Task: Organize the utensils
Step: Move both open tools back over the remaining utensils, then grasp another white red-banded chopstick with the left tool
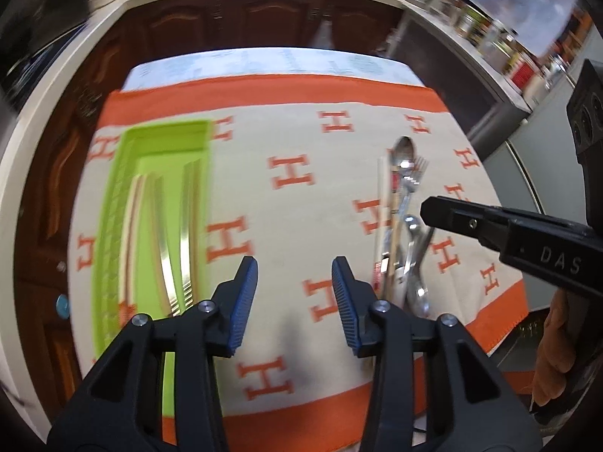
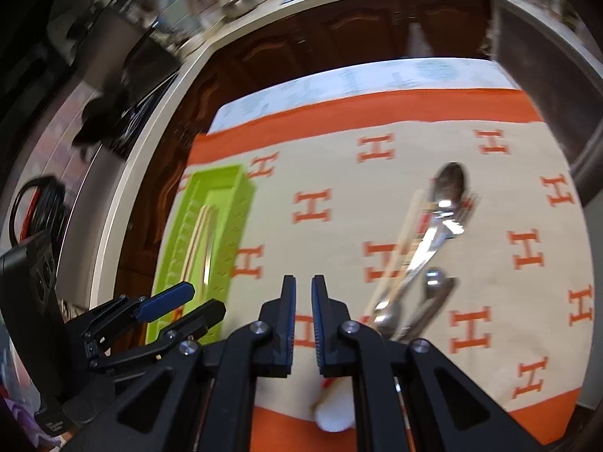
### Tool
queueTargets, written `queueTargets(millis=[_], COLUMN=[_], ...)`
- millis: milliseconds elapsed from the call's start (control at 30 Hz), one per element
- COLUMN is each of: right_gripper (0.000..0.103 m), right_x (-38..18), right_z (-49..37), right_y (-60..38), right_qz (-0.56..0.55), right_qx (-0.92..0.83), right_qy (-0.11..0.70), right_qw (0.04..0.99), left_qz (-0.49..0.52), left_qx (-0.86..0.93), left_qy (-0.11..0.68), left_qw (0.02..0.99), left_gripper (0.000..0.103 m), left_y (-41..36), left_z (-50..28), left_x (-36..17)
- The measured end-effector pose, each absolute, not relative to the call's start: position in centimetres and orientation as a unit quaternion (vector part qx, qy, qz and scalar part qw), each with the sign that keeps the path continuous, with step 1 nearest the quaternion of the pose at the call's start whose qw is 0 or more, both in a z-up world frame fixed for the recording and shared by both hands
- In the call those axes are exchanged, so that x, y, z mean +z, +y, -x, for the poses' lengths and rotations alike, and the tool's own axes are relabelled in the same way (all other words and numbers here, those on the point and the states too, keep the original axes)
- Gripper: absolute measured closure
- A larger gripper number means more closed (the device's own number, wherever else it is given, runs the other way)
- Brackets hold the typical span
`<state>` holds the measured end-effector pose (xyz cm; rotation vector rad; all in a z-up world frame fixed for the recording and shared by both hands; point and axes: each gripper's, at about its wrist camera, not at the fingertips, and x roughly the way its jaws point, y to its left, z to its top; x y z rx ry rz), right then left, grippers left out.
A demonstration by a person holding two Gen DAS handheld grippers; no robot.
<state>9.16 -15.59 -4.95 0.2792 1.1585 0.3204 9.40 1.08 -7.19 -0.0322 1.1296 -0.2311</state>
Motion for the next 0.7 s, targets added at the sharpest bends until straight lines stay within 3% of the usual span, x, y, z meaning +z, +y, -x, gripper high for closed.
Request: queueTargets(millis=[267, 400, 700], right_gripper=[0.095, 0.095, 0.095], right_x=[-7.2, -8.9, -10.6], right_z=[-10.2, -10.7, -11.7], right_y=[-20.9, -21.8, -23.0], right_qz=[-0.177, -0.189, -0.202], right_qx=[0.110, 0.106, 0.105], right_qy=[0.548, 0.558, 0.565], right_qw=[0.810, 0.801, 0.793], left_qz=[0.005, 0.003, -0.016], left_qx=[-0.180, -0.188, -0.182], left_qy=[0.579, 0.606, 0.629], left_qw=[0.795, 0.773, 0.755], left_gripper=[0.066, 0.077, 0.081], left_y=[-5.8, -7.6, -9.9], left_z=[-13.4, -15.2, -17.9], left_x=[-11.2, -14.0, -17.4])
